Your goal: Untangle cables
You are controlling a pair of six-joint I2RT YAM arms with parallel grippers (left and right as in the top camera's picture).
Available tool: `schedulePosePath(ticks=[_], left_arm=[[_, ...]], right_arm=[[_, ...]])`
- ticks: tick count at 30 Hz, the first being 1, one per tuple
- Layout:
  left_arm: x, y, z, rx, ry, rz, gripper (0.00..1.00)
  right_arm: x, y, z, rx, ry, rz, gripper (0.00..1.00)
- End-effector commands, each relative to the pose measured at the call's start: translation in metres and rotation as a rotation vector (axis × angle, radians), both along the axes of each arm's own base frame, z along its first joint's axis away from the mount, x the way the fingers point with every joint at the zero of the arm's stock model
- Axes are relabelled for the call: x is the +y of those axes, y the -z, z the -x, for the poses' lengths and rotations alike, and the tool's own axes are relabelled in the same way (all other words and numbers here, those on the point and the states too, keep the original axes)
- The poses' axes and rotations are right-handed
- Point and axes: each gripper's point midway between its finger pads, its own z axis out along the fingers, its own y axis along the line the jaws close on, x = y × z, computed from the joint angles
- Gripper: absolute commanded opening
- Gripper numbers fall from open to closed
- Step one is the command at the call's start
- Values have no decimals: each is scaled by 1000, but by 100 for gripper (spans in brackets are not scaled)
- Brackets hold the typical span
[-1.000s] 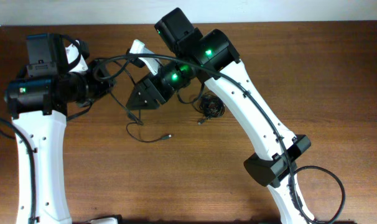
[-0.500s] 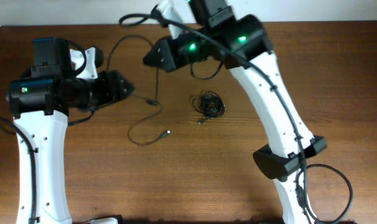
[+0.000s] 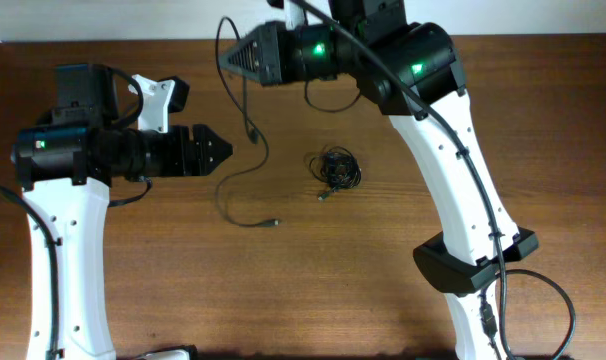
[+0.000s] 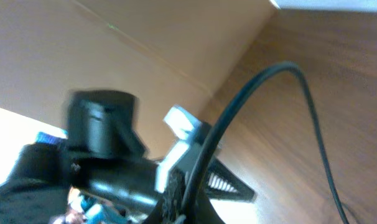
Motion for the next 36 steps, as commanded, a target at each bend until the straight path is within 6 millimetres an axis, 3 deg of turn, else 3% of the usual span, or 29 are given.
schedulePosePath(ticks=[1,3,5,8,11,14,17,20,21,22,28,32,34,35,36], left_arm=[[16,7,-8,29,-99,-66,80],[16,6,-10,21,-100,-64,88],[15,4,-12,8,-99,-60,89],[7,-2,-14,-16,-73,-11,90],[-5,-12,-15,-43,-31,64,93],[-14,-24,-19,-89,7,126,93],[-38,-52,-15,-147,111,301,93],[-47,-70,-16,-215,176,371,91],[-46,-72,-19,-232,179,368,92],[-46,-74,-21,-254,183,363,99],[-61,-98,-26,-393,288,400,99],[-81,-107,-29,-466,348,383,84],[-88,-106,-29,-470,357,369,61],[-89,-103,-32,-469,346,349,35],[-88,-103,-33,-469,339,341,22]], right_arm=[[-16,-63,17,108,-70,-198,4],[-24,-103,24,175,-125,-322,4],[-29,-137,35,243,-186,-414,4],[-33,-162,49,333,-239,-480,4],[-36,-169,54,358,-259,-495,4],[-37,-160,73,350,-356,-419,4],[-39,-154,81,350,-403,-379,4],[-39,-154,82,351,-406,-377,4],[-39,-154,82,351,-406,-377,4],[-39,-154,82,351,-406,-377,4],[-39,-154,81,336,-404,-381,4],[-35,-154,85,338,-413,-381,4],[-35,-154,85,338,-413,-381,4],[-35,-154,85,338,-414,-380,4],[-35,-154,85,338,-416,-378,4]])
